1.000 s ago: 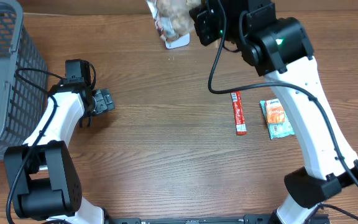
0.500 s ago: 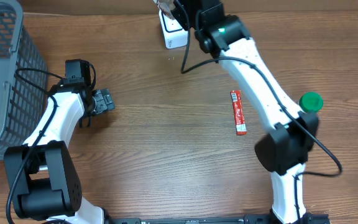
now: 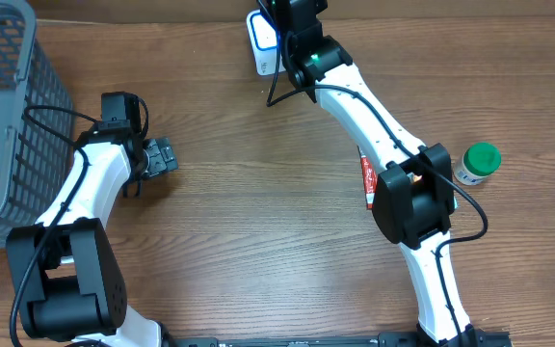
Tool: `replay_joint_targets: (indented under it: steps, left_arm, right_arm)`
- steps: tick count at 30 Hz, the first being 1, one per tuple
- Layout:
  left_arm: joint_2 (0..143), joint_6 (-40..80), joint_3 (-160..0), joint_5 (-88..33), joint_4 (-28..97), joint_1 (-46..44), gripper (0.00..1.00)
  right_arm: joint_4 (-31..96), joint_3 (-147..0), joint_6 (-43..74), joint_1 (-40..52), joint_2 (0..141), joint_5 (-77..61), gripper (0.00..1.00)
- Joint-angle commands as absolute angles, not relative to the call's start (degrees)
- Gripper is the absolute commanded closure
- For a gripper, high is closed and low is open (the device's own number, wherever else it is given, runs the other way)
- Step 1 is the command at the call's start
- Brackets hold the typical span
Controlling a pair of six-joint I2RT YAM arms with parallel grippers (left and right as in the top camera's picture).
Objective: Scan the item barcode
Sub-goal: 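Lift the Pantree bag with the right gripper up to the white scanner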
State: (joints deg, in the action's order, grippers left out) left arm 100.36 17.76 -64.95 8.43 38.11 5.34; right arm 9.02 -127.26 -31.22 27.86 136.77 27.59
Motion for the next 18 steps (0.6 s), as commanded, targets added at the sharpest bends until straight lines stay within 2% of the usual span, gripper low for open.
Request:
replay_joint_targets:
  steps: [1,18]
  left_arm:
    - [100.0,16.7,-65.8,9.0,38.1,5.2,0.0]
    - [100.0,16.7,-65.8,9.0,38.1,5.2,0.0]
  right_arm:
    - [7.3,-127.5,-31.4,28.1,138.1,30.0,0.96]
    - [11.3,-127.5,-29.6,29.3,140.6,29.6,0.96]
